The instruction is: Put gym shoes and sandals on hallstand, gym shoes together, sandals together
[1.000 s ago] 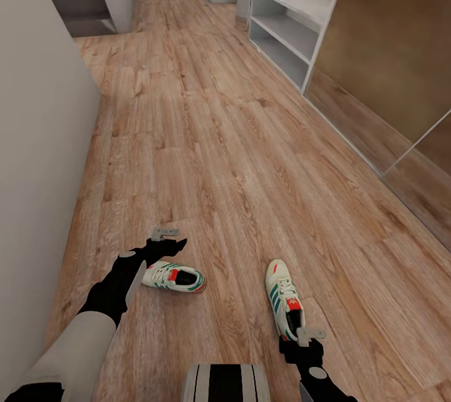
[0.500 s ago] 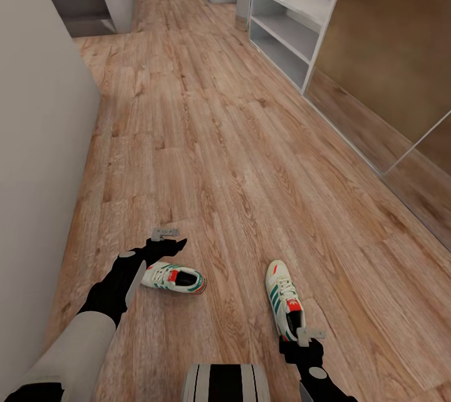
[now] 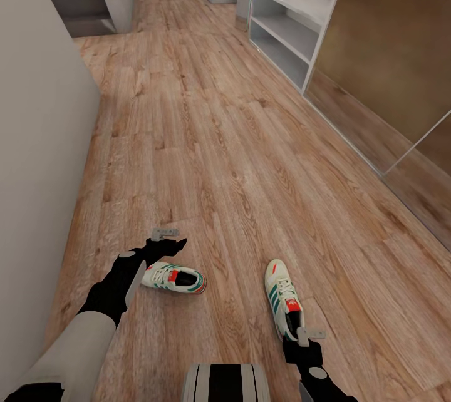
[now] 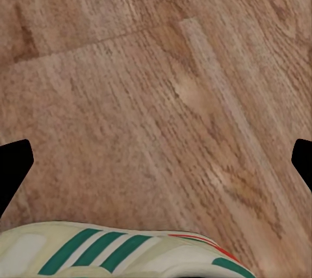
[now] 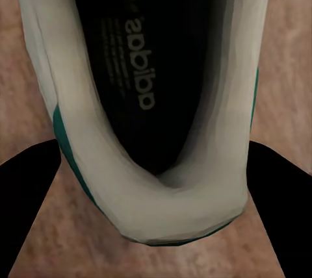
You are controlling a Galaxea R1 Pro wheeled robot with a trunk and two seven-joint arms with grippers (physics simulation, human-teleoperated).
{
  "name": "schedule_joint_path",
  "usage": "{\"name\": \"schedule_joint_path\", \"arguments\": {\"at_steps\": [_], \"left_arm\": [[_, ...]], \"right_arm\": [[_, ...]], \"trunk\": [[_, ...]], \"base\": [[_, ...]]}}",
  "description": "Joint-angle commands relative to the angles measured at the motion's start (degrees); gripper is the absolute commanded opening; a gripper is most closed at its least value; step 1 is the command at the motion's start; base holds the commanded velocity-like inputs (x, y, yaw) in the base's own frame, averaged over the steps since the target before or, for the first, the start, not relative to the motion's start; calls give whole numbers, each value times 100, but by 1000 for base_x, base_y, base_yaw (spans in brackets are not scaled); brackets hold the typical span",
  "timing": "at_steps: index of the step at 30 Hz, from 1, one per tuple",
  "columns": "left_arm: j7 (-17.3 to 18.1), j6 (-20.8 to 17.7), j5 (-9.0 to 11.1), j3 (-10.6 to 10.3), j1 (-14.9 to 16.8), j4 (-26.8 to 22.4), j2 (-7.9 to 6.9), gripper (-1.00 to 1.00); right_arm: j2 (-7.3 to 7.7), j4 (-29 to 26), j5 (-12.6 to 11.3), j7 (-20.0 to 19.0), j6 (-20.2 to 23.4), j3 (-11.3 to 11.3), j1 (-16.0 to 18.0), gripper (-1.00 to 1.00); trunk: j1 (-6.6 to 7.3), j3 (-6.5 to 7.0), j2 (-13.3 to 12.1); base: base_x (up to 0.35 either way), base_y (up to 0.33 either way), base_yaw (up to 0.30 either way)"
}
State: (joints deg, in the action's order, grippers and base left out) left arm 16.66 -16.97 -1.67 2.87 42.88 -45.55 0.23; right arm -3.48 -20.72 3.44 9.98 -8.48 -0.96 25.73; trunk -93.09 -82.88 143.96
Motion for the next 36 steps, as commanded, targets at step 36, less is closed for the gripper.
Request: {"name": "schedule_joint_path", "arguments": {"at_steps": [36], "left_arm": [[14,-35,-31,43,-135,3,-48,100]], "right_arm": [[-4,15,49,-20,-52,19,1,-100]], "trunk": [[39,329,-19]], "base": [[0,0,0]]}}
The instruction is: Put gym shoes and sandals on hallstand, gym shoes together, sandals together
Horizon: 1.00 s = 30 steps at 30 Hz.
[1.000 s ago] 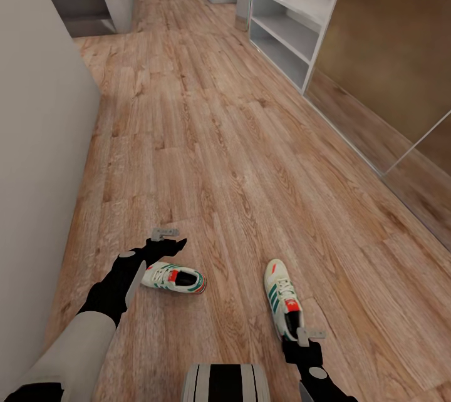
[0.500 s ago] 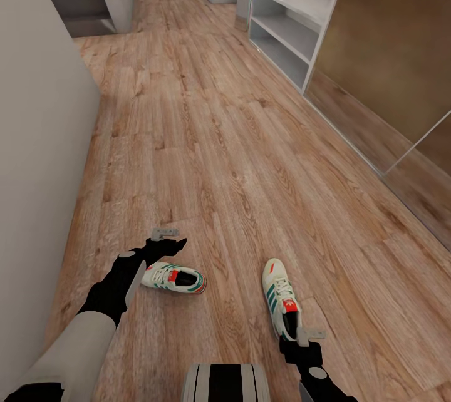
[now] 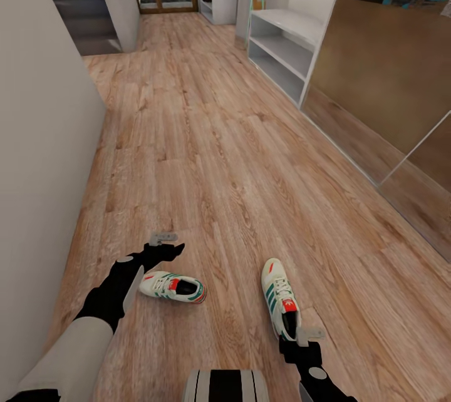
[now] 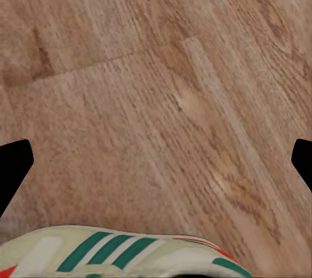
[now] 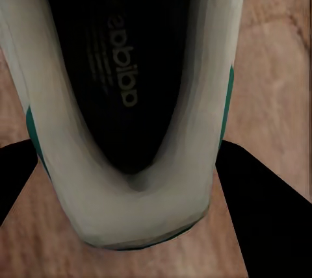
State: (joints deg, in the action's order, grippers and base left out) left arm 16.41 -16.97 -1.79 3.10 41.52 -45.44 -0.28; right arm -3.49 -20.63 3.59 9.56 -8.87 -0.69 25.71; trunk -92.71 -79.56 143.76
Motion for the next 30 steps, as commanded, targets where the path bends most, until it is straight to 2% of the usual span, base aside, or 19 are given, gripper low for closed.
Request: {"name": "schedule_joint_path", "arguments": {"at_steps": [1,11,15,16,20,21,23,26,30], "left_arm": [[36,-31,-20,25,-60,-9,-1,100],[-6,35,-50,39,-247,-3,-46,100],[-18,100,-44,49,-423,-1,-78,100],[-22,122,-48,57,-592,0,-108,100],[-23,200,-49,60,-705,0,-131,100],[-80,694,-39,158,-1155,8,-150,100],[-104,801,-33,322,-1286,8,-149,100],[-226,1519,-40,578,-1647,342,-163,100],[-450,2054,-46,701,-1826,678,-182,100]], "right_arm": [[-3,6,35,21,-26,-9,0,-100],[-3,7,34,25,-306,-10,-5,-100],[-3,2,23,40,-331,-10,-5,-100],[-3,5,20,44,-340,-10,-5,-100],[-3,5,20,49,-342,-10,-5,-100],[-3,-1,19,62,-346,-10,-5,-100],[1,0,23,63,-385,-12,-5,-100],[86,-12,34,37,-487,-14,-5,-100],[252,-11,44,23,-514,-5,-5,-100]], "trunk": [[3,19,0],[29,241,-14],[39,329,-19],[42,352,-20],[52,440,-26],[55,467,-27],[60,525,-30],[68,616,-34],[78,739,-39]], "base": [[0,0,0],[0,0,0],[0,0,0],[0,0,0],[0,0,0],[0,0,-15],[0,0,-47],[0,0,-71],[0,0,-80]]}}
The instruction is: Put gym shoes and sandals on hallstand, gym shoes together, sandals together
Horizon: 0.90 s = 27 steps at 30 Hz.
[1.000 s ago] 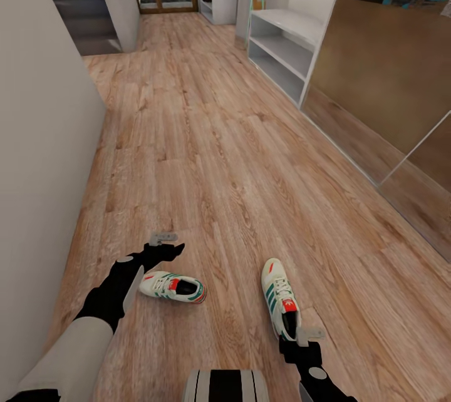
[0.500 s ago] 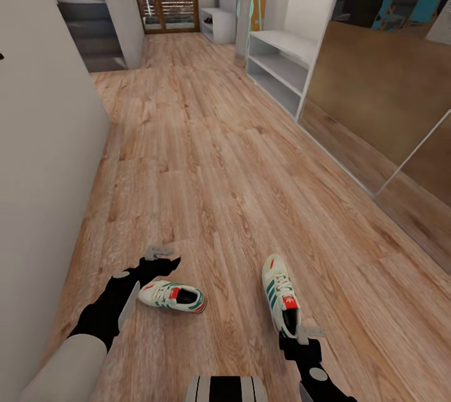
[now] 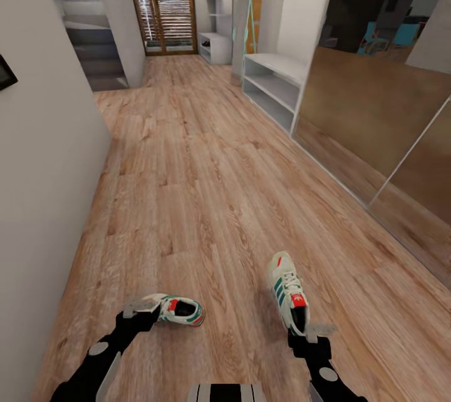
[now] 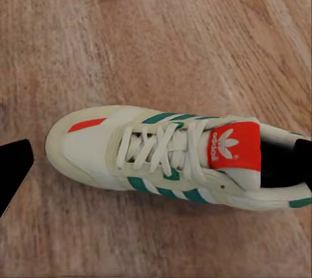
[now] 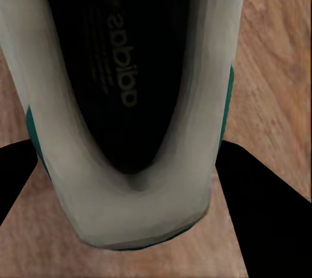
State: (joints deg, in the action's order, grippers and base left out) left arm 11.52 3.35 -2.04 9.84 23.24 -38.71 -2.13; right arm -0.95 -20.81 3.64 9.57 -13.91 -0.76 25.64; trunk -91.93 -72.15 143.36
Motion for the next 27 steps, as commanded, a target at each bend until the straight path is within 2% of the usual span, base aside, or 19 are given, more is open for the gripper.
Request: {"name": "schedule_joint_path", "arguments": {"at_steps": [1,5,8,11,15,18,25,27], "left_arm": [[-65,251,-23,52,-51,159,0,100],[-325,855,-24,85,-133,677,-11,100],[-424,1129,-16,92,-150,1061,-13,100],[-479,1294,-12,94,-158,1304,-16,100],[-646,1584,-2,99,-168,1644,-51,100],[-748,1719,8,98,-170,1816,-71,100],[-828,1909,20,115,-229,1954,-91,100],[-836,1974,30,176,-269,1963,-97,100]], "right_arm": [[97,17,50,18,-16,7,2,-100],[366,197,60,12,-102,13,-2,-100],[473,476,62,11,-371,14,-10,-100],[512,745,64,11,-734,15,-14,-100],[581,1341,64,10,-1565,15,-22,-100],[603,1562,65,10,-1926,15,-23,-100],[622,1708,63,10,-2159,16,-24,-100],[619,1723,65,10,-2177,20,-24,-100]], "trunk": [[3,28,0],[14,152,-6],[21,245,-10],[51,333,-58],[139,441,-218],[205,521,-339],[359,709,-620],[403,762,-700]], "base": [[0,0,-82],[0,0,-83],[0,0,-83],[0,0,-84],[0,0,-84],[0,0,-84],[0,0,-83],[0,0,-80]]}}
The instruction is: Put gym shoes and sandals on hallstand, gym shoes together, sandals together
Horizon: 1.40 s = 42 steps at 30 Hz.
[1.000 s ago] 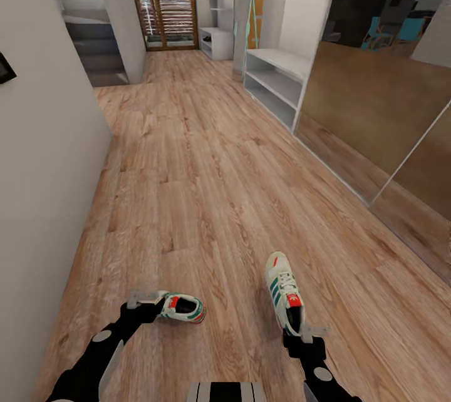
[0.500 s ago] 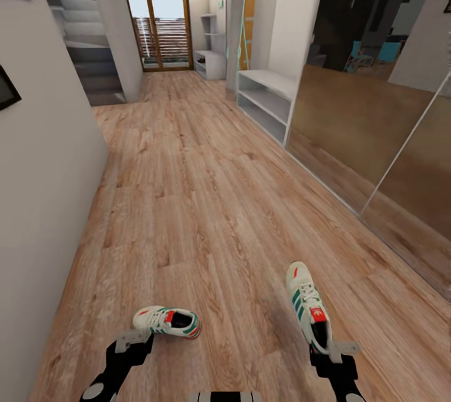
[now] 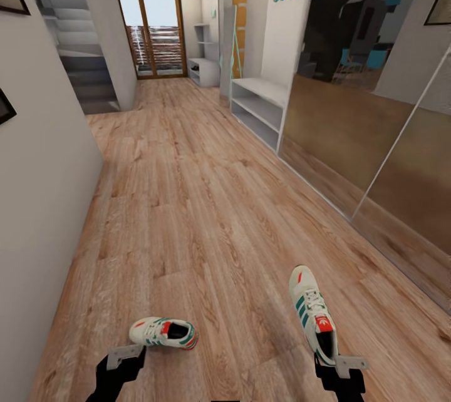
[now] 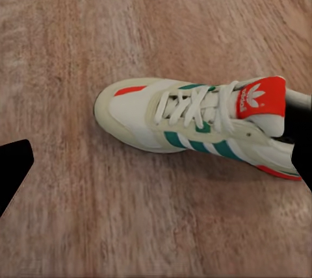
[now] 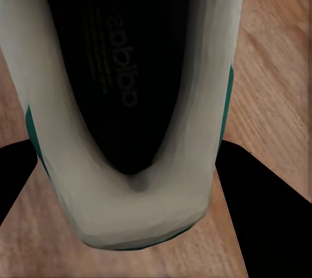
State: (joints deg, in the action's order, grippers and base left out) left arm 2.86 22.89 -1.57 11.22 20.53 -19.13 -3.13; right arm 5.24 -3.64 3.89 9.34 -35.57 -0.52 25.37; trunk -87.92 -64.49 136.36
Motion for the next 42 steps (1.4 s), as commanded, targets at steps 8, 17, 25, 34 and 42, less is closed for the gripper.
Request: {"name": "schedule_joint_path", "arguments": {"at_steps": [8,17,25,34,42], "left_arm": [[30,139,-2,264,-46,14,-3,100],[30,153,-8,271,-54,15,6,100],[30,154,-10,269,-54,15,13,100],[30,154,-3,275,-52,15,14,100],[30,154,-1,281,-55,15,10,100]], "right_arm": [[-32,29,36,33,-30,-1,3,-100],[-41,24,33,44,-29,-5,3,-100],[-55,22,17,51,-29,-9,3,-100],[-58,22,9,58,-29,-10,2,-100],[-58,22,8,59,-29,-10,3,-100]], "trunk": [[177,211,-321],[243,302,-441],[243,303,-441],[243,303,-441],[243,303,-441]], "base": [[0,0,-42],[0,0,-1],[0,-47,0],[0,-255,0],[16,-269,95]]}}
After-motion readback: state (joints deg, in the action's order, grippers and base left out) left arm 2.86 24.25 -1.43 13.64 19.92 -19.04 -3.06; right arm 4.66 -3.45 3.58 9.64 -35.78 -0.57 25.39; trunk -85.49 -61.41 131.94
